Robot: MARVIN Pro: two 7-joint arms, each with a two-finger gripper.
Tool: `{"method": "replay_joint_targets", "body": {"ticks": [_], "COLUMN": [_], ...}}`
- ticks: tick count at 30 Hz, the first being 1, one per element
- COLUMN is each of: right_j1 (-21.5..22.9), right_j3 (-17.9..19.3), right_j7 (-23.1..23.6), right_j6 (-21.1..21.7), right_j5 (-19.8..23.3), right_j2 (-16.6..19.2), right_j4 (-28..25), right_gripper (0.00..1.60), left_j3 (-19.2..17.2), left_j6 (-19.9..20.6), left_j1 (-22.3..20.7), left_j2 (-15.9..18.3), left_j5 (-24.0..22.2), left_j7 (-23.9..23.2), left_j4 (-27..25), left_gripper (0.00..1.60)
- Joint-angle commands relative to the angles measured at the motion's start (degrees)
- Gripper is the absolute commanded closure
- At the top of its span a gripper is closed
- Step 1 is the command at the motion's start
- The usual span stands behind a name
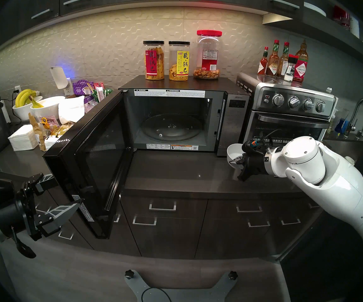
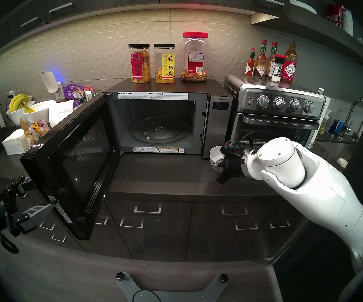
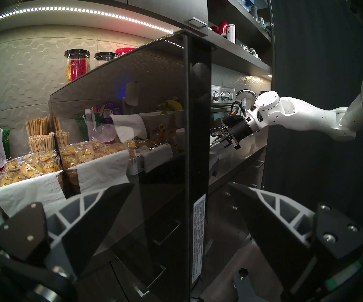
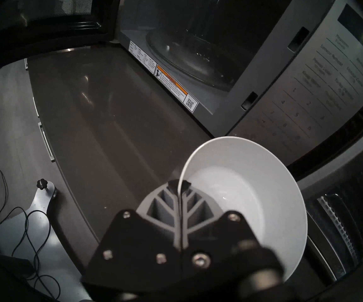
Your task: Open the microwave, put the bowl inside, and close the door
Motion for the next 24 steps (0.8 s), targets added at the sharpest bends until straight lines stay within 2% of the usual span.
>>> {"method": "replay_joint_targets", "body": {"ticks": [1,15,24], "right_j1": [4.3,8.5,11.6], "right_j3": [-1.2,-4.8,-8.3], "right_j7": [0.4,1.2,0.9], "right_j6": [1.3,4.8,7.1], "right_j5": [-2.0,-5.1,-7.4], "right_j2": [-2.9,-8.2,-13.5], "right_j4": [-0.9,-1.4,1.4], "right_gripper": [1.60,1.60,1.60], "left_j3": [0.1,0.1,0.1], "left_j6": [0.0,0.0,0.0], "left_j1": [-0.1,-0.1,-0.1], "left_j2": [-0.1,-0.1,-0.1], "left_j5": [-0.5,-0.5,-0.5], "left_j7": [-0.3,-0.3,-0.3], "left_j4": [-0.3,-0.3,-0.3], "left_gripper": [0.00,0.00,0.00]}}
